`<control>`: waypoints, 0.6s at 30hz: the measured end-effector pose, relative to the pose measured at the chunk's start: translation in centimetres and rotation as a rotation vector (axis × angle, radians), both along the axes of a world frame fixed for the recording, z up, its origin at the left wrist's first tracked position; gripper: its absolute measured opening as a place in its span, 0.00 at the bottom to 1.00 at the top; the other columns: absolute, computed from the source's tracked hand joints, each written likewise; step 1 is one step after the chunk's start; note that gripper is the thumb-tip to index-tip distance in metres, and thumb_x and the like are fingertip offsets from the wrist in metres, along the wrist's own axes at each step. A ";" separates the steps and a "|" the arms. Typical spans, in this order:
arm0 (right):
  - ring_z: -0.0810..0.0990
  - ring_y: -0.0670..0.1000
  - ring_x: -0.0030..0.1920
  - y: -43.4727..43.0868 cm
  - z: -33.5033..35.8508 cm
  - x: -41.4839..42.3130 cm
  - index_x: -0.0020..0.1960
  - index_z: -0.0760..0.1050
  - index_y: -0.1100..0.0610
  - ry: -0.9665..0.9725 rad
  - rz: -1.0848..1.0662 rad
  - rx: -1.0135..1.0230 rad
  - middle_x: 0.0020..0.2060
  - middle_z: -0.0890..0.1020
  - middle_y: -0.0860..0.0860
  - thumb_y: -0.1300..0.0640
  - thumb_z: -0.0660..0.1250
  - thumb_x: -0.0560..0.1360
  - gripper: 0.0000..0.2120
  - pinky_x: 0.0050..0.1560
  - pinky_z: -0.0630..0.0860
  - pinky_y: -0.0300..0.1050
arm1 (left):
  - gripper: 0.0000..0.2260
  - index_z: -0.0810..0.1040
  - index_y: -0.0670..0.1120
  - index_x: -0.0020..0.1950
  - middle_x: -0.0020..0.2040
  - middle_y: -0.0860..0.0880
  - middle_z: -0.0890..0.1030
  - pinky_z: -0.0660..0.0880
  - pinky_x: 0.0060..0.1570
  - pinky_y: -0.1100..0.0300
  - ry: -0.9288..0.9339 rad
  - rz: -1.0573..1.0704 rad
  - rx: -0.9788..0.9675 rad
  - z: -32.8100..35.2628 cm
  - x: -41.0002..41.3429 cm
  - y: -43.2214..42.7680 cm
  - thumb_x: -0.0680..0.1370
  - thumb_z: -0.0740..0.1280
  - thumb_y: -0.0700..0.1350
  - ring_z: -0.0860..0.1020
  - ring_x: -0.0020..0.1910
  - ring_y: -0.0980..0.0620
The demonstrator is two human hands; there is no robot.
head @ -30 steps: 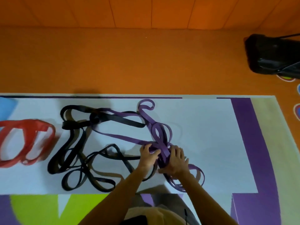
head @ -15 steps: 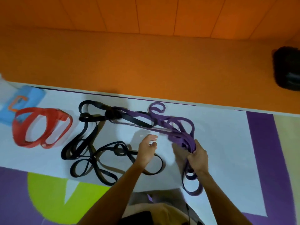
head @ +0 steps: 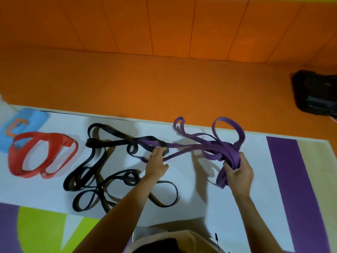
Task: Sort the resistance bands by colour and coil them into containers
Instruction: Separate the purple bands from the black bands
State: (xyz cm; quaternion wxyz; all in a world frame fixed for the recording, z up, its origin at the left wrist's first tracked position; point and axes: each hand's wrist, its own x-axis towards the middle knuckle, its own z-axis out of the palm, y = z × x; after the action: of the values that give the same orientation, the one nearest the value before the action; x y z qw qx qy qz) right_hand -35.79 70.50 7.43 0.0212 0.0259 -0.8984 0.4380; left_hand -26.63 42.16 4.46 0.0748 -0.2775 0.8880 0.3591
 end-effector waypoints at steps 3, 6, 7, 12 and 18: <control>0.75 0.52 0.34 -0.3 0.6 0.3 0.46 0.72 0.45 0.019 -0.045 -0.051 0.33 0.76 0.45 0.66 0.72 0.72 0.18 0.37 0.78 0.53 | 0.26 0.69 0.50 0.80 0.75 0.46 0.73 0.75 0.71 0.45 -0.137 -0.124 -0.065 -0.6 0.0 0.2 0.82 0.70 0.42 0.74 0.73 0.43; 0.77 0.57 0.32 -0.5 1.2 0.5 0.44 0.71 0.42 -0.008 -0.079 -0.124 0.33 0.76 0.47 0.66 0.71 0.73 0.18 0.35 0.81 0.59 | 0.13 0.79 0.46 0.69 0.64 0.46 0.83 0.79 0.63 0.49 -0.027 -0.132 -0.133 -1.0 0.4 1.2 0.86 0.65 0.46 0.79 0.65 0.44; 0.78 0.62 0.33 -0.5 1.4 0.6 0.45 0.71 0.43 -0.015 -0.086 -0.146 0.33 0.76 0.48 0.65 0.71 0.74 0.17 0.34 0.82 0.61 | 0.11 0.81 0.46 0.66 0.60 0.46 0.85 0.80 0.59 0.50 0.010 -0.132 -0.141 -1.1 0.5 1.6 0.87 0.64 0.47 0.81 0.61 0.45; 0.78 0.69 0.33 -0.9 2.1 0.8 0.47 0.72 0.42 -0.029 -0.144 -0.246 0.33 0.75 0.50 0.58 0.70 0.72 0.12 0.22 0.80 0.57 | 0.11 0.82 0.47 0.59 0.50 0.48 0.84 0.73 0.43 0.59 0.134 -0.224 -0.094 -0.9 1.1 4.7 0.87 0.63 0.50 0.80 0.49 0.49; 0.75 0.56 0.35 -1.9 2.2 1.2 0.48 0.70 0.39 0.053 -0.181 -0.226 0.35 0.76 0.43 0.54 0.68 0.71 0.12 0.40 0.80 0.60 | 0.08 0.79 0.47 0.54 0.41 0.53 0.77 0.68 0.39 0.60 0.189 -0.412 0.038 0.0 1.6 9.2 0.86 0.65 0.51 0.74 0.41 0.53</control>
State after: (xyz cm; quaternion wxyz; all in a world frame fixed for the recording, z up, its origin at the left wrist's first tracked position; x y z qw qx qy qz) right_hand -34.57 68.56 9.59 0.0871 -0.0461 -0.8411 0.5318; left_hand -24.99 51.34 4.43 0.0681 -0.0541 0.9220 0.3773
